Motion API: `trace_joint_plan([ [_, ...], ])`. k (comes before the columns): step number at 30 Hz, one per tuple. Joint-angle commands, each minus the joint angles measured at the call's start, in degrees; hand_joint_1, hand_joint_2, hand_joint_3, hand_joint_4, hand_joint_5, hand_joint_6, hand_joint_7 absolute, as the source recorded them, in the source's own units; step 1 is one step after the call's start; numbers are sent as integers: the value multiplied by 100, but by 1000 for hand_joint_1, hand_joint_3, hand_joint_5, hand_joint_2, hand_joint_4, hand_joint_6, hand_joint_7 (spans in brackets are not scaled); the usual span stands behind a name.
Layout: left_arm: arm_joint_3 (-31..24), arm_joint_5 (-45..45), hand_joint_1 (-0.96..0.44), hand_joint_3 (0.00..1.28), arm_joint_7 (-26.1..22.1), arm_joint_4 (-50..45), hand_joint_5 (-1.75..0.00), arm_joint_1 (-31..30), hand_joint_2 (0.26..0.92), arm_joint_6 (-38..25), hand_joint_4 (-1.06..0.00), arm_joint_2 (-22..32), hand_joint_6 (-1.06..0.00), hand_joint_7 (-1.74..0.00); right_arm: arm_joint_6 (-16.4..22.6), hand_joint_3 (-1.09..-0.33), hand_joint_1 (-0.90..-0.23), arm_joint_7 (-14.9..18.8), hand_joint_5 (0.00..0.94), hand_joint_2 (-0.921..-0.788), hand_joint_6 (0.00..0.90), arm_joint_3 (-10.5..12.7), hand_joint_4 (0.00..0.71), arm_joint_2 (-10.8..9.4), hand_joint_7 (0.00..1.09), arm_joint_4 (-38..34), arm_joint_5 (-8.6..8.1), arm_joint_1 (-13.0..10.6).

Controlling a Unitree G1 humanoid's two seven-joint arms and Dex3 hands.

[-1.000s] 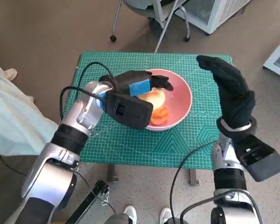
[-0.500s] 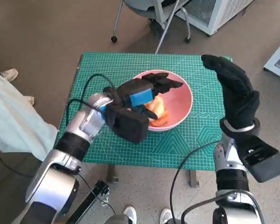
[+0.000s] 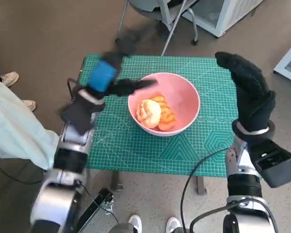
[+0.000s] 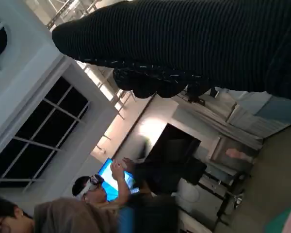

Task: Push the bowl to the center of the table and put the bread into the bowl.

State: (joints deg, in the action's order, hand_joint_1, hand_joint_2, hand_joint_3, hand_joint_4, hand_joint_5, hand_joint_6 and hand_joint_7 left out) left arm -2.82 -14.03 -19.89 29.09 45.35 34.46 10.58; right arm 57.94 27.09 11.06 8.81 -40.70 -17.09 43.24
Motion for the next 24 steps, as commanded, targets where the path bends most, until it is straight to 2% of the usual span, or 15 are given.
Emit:
trace_joint_plan([
  [1,-381,-749,-462,141,-159,-591,-28,-621,921,-121,-322,-210,-199,-556,-241,-671,-535,-363,0,-921,11,6,339,22,780,248,268,20],
  [10,-456,-764,-471,134,-422,-829,-12,-875,921,-81,-335,-238,-286,-378,-523,-696,-511,-693,0,-921,18,-76,338,-21,765,533,418,90],
  [18,-366,-454,-476,136,-264,-1087,-3,-1004,921,-174,-326,-316,-277,-329,-636,-704,-516,-737,0,-921,22,-162,338,-42,760,542,471,211],
  [24,-276,-345,-483,140,-244,-1264,0,-1062,921,-323,-278,-354,-251,-299,-635,-708,-517,-736,1,-921,25,-209,339,-17,762,519,523,288],
])
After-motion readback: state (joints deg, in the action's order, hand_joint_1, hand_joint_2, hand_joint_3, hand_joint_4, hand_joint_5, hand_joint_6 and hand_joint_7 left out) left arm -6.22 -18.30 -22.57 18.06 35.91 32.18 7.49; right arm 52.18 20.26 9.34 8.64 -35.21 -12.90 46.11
